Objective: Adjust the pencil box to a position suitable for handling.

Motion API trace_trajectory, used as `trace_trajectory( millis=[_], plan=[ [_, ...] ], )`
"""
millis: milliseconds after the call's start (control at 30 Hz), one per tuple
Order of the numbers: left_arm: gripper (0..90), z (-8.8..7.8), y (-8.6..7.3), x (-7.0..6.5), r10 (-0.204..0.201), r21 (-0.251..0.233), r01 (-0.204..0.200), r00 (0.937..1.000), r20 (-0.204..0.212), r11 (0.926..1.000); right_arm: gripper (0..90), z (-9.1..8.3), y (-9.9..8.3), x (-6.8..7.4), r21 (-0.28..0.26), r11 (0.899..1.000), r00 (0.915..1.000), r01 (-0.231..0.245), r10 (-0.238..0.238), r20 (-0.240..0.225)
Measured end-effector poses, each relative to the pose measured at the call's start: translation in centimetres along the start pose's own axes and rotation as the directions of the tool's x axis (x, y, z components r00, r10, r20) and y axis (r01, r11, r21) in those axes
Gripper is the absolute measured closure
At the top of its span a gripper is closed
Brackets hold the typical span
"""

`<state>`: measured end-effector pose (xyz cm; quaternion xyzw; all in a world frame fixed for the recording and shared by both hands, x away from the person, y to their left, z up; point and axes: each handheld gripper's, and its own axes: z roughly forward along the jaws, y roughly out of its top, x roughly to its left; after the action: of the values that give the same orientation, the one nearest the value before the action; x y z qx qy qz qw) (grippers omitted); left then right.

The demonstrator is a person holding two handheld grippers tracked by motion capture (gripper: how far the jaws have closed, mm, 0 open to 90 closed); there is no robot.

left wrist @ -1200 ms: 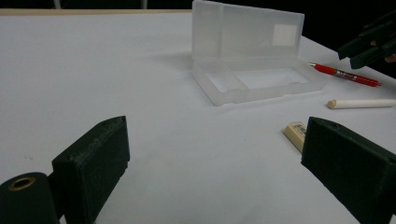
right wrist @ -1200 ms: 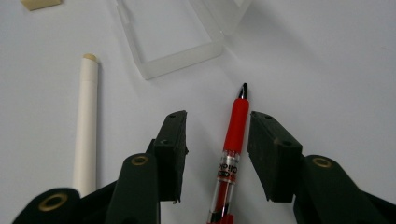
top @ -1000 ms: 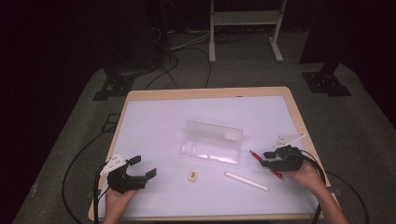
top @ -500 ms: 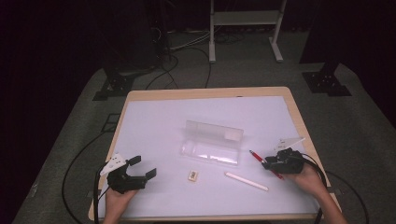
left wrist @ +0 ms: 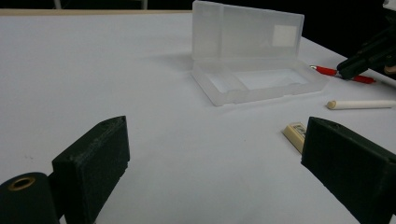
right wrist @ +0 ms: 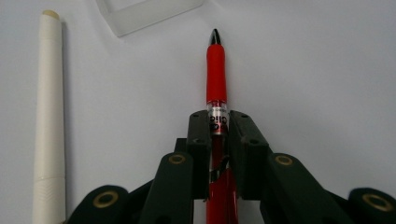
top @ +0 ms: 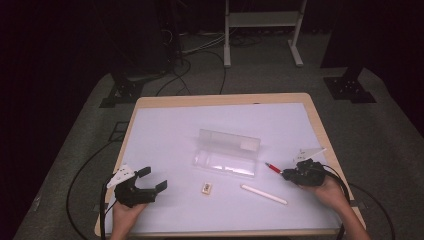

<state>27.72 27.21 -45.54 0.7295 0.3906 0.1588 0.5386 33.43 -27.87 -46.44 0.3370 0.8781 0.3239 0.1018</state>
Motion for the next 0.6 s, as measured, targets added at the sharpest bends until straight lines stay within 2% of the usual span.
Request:
trace_trajectory(
  millis=[100,200,267,300,433,500,600],
  plan=[
    [7.3,0.0,0.0,0.0,0.000,-0.002,0.000,1.0000,-0.001,1.0000,78.5,0.0,0.0,0.0,-0.001,1.000,1.0000,0.008,-0.008,0.002],
    [7.3,-0.1,0.0,0.0,-0.004,-0.004,0.004,1.0000,-0.002,1.0000,78.6,-0.4,0.2,0.2,-0.021,1.000,0.9998,-0.010,0.009,-0.015],
    [7.3,-0.1,0.0,-0.1,-0.003,-0.006,0.003,1.0000,-0.002,1.0000,78.6,-0.6,0.2,0.2,-0.033,0.999,0.9998,-0.003,0.002,-0.018],
    [7.3,-0.1,0.1,-0.1,0.002,-0.005,-0.002,1.0000,-0.002,1.0000,78.6,-1.0,0.4,0.4,-0.059,0.998,0.9994,-0.006,0.004,-0.034],
    [7.3,0.0,0.0,-0.1,-0.001,-0.001,0.001,1.0000,0.000,1.0000,78.6,-1.2,0.8,0.7,-0.070,0.997,0.9985,-0.008,0.004,-0.054],
    [7.3,0.0,0.0,-0.1,0.000,-0.002,0.000,1.0000,0.000,1.0000,78.6,-1.5,1.2,1.0,-0.081,0.997,0.9975,0.007,-0.013,-0.070],
    [7.3,-0.1,0.0,0.0,-0.005,-0.006,0.005,1.0000,-0.003,1.0000,78.6,-1.7,1.5,1.2,-0.086,0.996,0.9972,0.018,-0.025,-0.070]
  ],
)
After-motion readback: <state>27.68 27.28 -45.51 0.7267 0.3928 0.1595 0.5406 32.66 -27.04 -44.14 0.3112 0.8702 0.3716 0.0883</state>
